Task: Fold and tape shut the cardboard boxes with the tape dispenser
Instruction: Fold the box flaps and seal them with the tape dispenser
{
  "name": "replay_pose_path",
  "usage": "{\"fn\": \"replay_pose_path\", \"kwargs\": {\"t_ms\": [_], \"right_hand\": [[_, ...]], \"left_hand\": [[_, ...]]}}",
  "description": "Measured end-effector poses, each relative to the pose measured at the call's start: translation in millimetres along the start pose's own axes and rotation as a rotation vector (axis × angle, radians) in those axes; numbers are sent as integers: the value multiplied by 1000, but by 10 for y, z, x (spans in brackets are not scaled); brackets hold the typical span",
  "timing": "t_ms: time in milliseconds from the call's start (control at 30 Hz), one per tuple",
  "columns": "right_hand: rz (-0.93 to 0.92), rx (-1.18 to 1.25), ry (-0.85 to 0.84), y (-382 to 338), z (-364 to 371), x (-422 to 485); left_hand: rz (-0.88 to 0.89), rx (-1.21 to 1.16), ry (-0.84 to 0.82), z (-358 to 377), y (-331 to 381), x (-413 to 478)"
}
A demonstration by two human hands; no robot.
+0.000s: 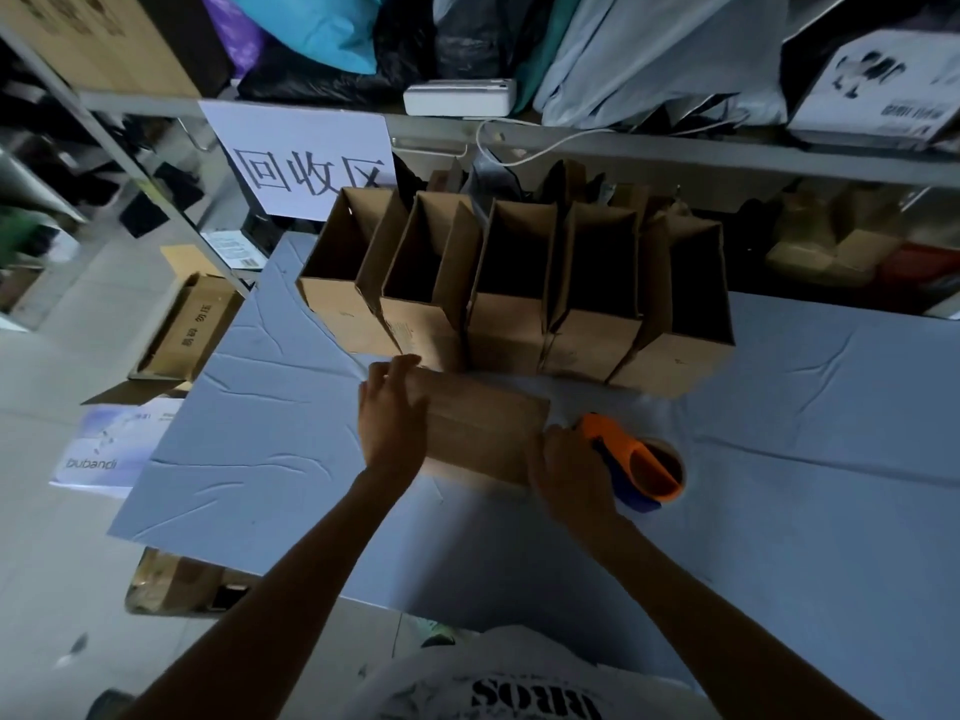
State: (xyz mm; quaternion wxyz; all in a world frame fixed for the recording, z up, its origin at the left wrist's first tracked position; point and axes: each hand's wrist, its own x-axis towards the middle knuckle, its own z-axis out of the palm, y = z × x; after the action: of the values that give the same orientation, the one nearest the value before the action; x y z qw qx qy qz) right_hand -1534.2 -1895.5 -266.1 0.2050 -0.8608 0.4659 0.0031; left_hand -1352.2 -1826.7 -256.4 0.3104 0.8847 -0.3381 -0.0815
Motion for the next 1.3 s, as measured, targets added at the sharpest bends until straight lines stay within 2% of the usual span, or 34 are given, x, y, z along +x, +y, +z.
{"fn": "replay_pose_path", "kwargs": {"t_ms": [67,167,300,367,433,533,633,733,800,933,1000,1067,1133,1200,1300], "right_hand": [[142,176,-103,-116,-39,88],[209,167,-240,-105,-174,252],[381,491,-467,-65,-310,434],[396,494,-521,-45,-321,497],[335,422,-496,-50,-316,497],[252,377,-367,-78,-260,415],[295,367,-303,-43,-201,402],[286,581,-335,32,-241,425],[272,633,-356,75,-271,411],[273,528,-422,13,-325,324],[216,437,-373,-19,-310,276],[228,485,-321,-31,-294,280],[260,495,-333,-22,-304,311],[255,394,-344,-2,-286,335],[229,567,-284,23,-229,346]], "left_hand": [[-48,0,-26,-52,-68,75],[-95,-1,-91,-103,-75,206],[-200,60,-202,-114,-103,339],[-234,27,-239,-125,-148,387],[-251,23,-246,-153,-193,412],[-230,-15,-229,-169,-236,368],[-224,-89,-198,-162,-277,310],[-303,-124,-168,-179,-305,332],[-367,-189,-185,-194,-330,361],[-380,-288,-182,-191,-368,327],[-340,-253,-147,-180,-350,297],[-311,-247,-129,-171,-339,284],[-301,-274,-126,-171,-351,279],[-292,-289,-131,-170,-371,263],[-288,-311,-137,-162,-397,242]]}}
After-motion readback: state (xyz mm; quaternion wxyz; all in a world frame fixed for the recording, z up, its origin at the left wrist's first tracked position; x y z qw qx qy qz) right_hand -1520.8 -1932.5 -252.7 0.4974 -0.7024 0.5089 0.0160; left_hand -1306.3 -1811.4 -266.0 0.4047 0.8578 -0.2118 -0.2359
